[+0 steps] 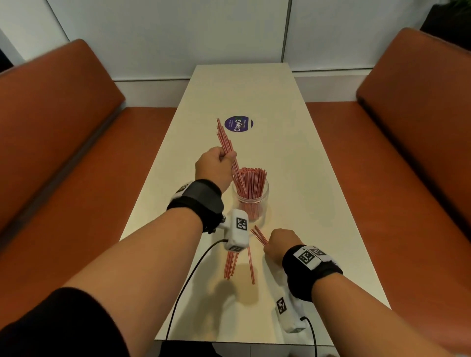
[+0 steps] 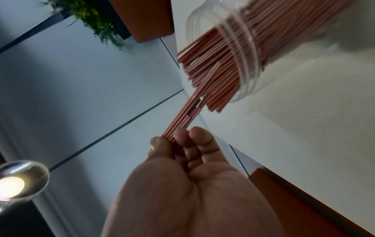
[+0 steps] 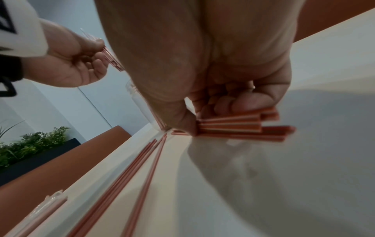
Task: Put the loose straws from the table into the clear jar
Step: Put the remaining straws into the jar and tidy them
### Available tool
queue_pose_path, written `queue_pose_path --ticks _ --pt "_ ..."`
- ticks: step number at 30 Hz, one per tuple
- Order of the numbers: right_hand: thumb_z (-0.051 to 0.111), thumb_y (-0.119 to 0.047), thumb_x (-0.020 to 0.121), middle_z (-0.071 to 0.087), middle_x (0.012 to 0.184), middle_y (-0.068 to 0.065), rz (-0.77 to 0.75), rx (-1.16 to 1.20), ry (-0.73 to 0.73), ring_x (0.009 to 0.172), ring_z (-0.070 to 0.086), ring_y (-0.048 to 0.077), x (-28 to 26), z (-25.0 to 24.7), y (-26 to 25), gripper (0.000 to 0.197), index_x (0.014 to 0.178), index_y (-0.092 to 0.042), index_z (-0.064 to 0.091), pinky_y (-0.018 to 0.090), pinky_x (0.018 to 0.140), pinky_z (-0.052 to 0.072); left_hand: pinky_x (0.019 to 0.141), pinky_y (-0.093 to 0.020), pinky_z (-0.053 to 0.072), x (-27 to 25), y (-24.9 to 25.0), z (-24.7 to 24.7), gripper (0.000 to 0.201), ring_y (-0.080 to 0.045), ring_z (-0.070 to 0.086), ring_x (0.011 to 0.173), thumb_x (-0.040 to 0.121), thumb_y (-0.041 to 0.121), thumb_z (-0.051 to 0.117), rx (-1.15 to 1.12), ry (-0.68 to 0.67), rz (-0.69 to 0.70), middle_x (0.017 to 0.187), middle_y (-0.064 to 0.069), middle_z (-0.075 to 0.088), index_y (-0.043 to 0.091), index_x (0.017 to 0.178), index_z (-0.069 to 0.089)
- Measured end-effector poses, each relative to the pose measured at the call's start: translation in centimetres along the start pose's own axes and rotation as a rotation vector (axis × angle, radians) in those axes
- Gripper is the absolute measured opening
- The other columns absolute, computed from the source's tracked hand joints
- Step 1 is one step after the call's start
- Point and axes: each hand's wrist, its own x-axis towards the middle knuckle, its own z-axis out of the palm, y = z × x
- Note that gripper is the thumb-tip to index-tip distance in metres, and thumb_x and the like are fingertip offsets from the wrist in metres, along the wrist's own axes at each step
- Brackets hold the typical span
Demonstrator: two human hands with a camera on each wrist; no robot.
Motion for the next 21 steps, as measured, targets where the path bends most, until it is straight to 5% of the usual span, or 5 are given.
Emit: queue_pose_path --ticks 4,9,13,18,21 --pt "0.049 -0.017 0.087 0.047 0.065 0.001 -0.012 -0.010 -0.003 0.067 0.051 0.024 0.0 0.1 0.1 0.028 0.061 -0.015 0.042 0.023 0.044 0.029 0.075 -0.038 0.057 -0.4 -1.1 1.9 0.019 -0.024 0.066 0.074 0.094 0.030 0.054 0.063 -0.009 -0.006 0.077 -0.005 0.067 0.016 0.085 0.060" --pt "0.048 -0.016 0.087 0.045 0.061 0.000 -0.017 -0.003 0.002 0.059 0.047 0.020 0.0 0.1 0.1 0.027 0.060 -0.015 0.042 0.023 0.045 0.030 0.064 -0.025 0.039 -1.6 -1.8 2.8 0.022 -0.020 0.056 0.070 0.093 0.036 0.057 0.249 -0.048 0.028 0.069 0.004 0.058 0.019 0.078 0.059" --pt "0.047 -0.016 0.087 0.048 0.066 0.001 -0.020 0.007 0.012 0.069 0.052 0.024 -0.2 0.0 0.1 0.024 0.063 -0.014 0.044 0.024 0.045 0.031 0.074 -0.026 0.047 -1.9 -2.5 2.9 0.025 -0.021 0.064 0.086 0.090 0.041 0.059 0.370 -0.120 -0.018 0.087 0.002 0.069 0.020 0.095 0.070" --pt "0.047 -0.016 0.089 0.064 0.096 0.010 -0.052 0.001 0.053 0.075 0.053 0.024 -0.5 0.1 0.2 0.017 0.093 -0.009 0.062 0.024 0.047 0.032 0.083 -0.024 0.046 -2.3 -2.6 1.5 0.027 -0.016 0.062 0.095 0.089 0.039 0.062 0.224 0.016 0.000 0.101 0.003 0.070 0.019 0.105 0.069" --pt "0.044 -0.011 0.091 0.065 0.110 0.011 -0.076 -0.044 0.082 0.083 0.058 0.025 -0.9 0.2 -0.1 0.025 0.107 -0.005 0.062 0.026 0.063 0.041 0.083 -0.025 0.046 -3.3 -3.4 0.6 0.024 -0.014 0.060 0.091 0.090 0.038 0.060 0.177 0.084 -0.015 0.098 0.004 0.068 0.019 0.101 0.068"
